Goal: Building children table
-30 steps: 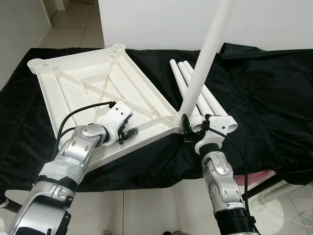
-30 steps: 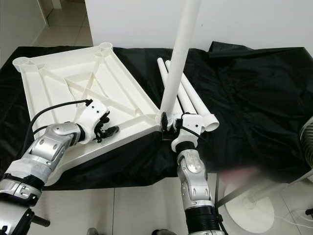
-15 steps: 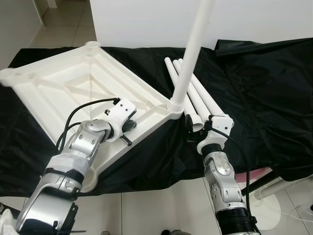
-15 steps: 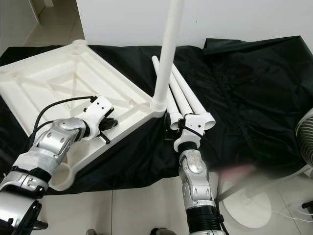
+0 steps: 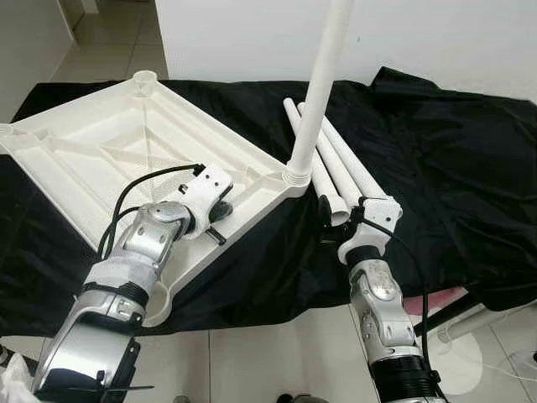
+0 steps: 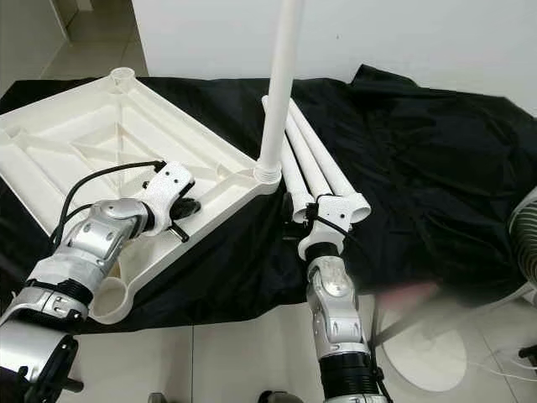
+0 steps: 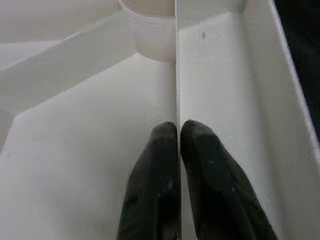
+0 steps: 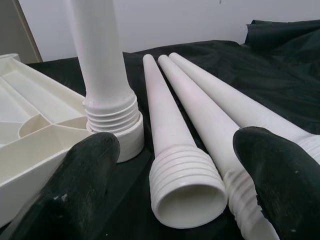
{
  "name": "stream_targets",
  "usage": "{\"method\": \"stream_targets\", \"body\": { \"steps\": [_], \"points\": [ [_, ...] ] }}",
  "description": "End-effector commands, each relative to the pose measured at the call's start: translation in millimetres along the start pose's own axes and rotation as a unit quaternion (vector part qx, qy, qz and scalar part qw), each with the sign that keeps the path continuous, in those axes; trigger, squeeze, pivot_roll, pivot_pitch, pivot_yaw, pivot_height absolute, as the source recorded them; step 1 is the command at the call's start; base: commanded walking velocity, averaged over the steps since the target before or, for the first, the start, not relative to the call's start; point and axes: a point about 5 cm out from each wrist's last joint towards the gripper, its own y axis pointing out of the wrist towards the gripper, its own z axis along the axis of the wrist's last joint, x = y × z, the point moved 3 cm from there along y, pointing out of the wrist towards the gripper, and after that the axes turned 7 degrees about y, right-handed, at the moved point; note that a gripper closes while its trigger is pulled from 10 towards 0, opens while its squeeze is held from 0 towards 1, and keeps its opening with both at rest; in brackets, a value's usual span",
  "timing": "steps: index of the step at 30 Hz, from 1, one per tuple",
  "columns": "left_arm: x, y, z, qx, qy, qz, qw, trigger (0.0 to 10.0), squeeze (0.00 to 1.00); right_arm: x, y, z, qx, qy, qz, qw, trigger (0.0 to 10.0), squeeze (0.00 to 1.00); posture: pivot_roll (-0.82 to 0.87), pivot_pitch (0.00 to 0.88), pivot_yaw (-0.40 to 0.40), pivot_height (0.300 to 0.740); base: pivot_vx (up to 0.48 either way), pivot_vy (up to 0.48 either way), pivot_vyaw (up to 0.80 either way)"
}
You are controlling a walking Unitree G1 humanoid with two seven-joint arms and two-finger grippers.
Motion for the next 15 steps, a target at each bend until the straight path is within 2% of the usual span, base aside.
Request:
{"method": "stream_targets", "body": {
  "steps": [1,4,5,6,10,12,14,15],
  "points": [
    [-15.8,-2.2,3,0.009,-0.004,0.102,0.995,10.0,1.0,2.6,0.4,-2,-0.003,-0.003,-0.006,1.0,10.0,0.0,-0.08,0.085,-0.019,0.74,0.0,0.0,0.0],
    [-14.4,-2.9,10,0.032,-0.009,0.094,0.995,10.0,1.0,2.7,0.1,-3,-0.003,-0.003,-0.006,1.0,10.0,0.0,-0.09,0.086,-0.017,0.74,0.0,0.0,0.0],
    [-15.3,-4.6,15,0.048,-0.017,0.09,0.995,10.0,0.69,2.7,-0.3,-3,-0.004,-0.003,-0.007,1.0,10.0,0.0,-0.09,0.088,-0.014,0.74,0.0,0.0,0.0],
    [-17.0,-7.2,20,0.067,-0.029,0.087,0.994,10.0,0.0,2.7,-0.8,-4,-0.005,-0.003,-0.007,1.0,10.0,0.0,-0.09,0.087,-0.013,0.74,0.0,0.0,0.0],
    [-24.5,-17.6,33,0.116,-0.058,0.073,0.989,10.0,0.0,1.2,-2.3,-7,-0.012,-0.002,-0.003,1.0,10.0,0.0,-0.08,0.089,-0.011,0.74,0.0,0.0,0.0],
    [-27.8,-24.5,36,0.133,-0.046,0.068,0.988,10.0,0.0,-0.5,-3.2,-9,-0.017,-0.002,0.001,1.0,10.0,0.0,-0.08,0.09,-0.013,0.74,0.0,0.0,0.0],
    [-29.7,-32.6,34,0.138,-0.009,0.064,0.988,10.0,0.0,-2.1,-3.3,-10,-0.02,-0.001,0.006,1.0,10.0,0.0,-0.08,0.089,-0.012,0.74,0.0,0.0,0.0],
    [-29.7,-32.6,34,0.138,-0.009,0.064,0.988,10.0,0.0,-2.1,-3.3,-10,-0.02,-0.001,0.006,1.0,10.0,0.0,-0.08,0.089,-0.012,0.74,0.0,0.0,0.0]
  ]
}}
